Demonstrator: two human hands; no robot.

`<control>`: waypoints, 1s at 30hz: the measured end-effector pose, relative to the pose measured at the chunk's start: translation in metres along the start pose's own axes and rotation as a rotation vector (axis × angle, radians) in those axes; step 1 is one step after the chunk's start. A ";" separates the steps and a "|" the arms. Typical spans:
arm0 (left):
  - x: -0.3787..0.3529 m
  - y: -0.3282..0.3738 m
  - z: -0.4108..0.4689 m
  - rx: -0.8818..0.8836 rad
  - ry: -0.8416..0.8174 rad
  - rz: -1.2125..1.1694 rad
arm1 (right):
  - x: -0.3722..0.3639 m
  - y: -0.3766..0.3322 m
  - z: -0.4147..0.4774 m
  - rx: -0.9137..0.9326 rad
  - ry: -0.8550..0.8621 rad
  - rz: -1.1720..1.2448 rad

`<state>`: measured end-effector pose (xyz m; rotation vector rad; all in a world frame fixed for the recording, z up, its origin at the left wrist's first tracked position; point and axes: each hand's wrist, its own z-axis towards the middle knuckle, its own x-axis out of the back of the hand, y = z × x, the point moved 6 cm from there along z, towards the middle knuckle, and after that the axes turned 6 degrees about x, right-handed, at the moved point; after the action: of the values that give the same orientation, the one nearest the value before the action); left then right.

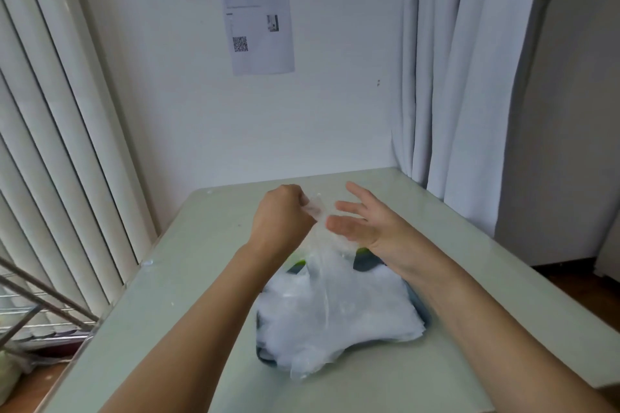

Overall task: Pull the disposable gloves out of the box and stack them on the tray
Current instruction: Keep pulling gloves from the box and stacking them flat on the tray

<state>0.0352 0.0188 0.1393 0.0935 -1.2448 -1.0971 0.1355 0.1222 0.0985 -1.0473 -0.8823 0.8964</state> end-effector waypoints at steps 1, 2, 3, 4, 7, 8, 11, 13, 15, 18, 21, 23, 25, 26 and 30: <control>-0.002 -0.002 0.001 0.025 -0.056 0.006 | -0.001 -0.003 -0.001 -0.014 0.014 -0.062; -0.003 -0.003 0.001 0.061 -0.120 -0.004 | -0.002 -0.006 -0.004 -0.016 0.034 -0.142; -0.006 -0.006 0.003 0.104 -0.189 -0.026 | -0.002 -0.008 -0.005 -0.005 0.053 -0.244; -0.006 -0.008 0.003 0.140 -0.241 -0.034 | -0.002 -0.011 -0.007 0.021 0.065 -0.356; -0.010 -0.011 0.004 0.183 -0.374 -0.023 | -0.009 -0.024 -0.014 0.121 0.046 -0.677; -0.011 -0.012 0.003 0.196 -0.420 -0.019 | -0.013 -0.028 -0.017 0.143 0.029 -0.753; -0.020 -0.014 0.000 0.237 -0.549 -0.050 | -0.025 -0.032 -0.024 0.145 -0.050 -0.910; -0.025 -0.015 -0.002 0.251 -0.593 -0.064 | -0.032 -0.030 -0.028 0.048 -0.099 -0.914; -0.030 -0.017 -0.003 0.271 -0.643 -0.103 | -0.034 -0.030 -0.029 -0.029 -0.093 -0.892; -0.035 -0.022 -0.003 0.304 -0.708 -0.176 | -0.023 -0.027 -0.024 -0.050 0.049 -0.923; -0.038 -0.030 0.001 0.314 -0.737 -0.210 | -0.008 -0.020 -0.017 -0.027 0.192 -0.864; -0.040 -0.035 0.002 0.315 -0.768 -0.209 | 0.001 -0.011 -0.011 -0.045 0.249 -0.687; -0.042 -0.040 0.001 0.318 -0.806 -0.195 | 0.006 0.001 -0.006 -0.134 0.262 -0.425; -0.044 -0.044 0.000 0.320 -0.828 -0.195 | 0.007 0.007 -0.004 -0.173 0.254 -0.302; -0.054 -0.060 -0.003 0.349 -0.888 -0.321 | 0.012 0.025 -0.002 -0.223 0.230 -0.120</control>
<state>0.0056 0.0238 0.0637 0.0724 -2.2779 -1.2269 0.1376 0.1387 0.0766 -1.2487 -0.8538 0.5720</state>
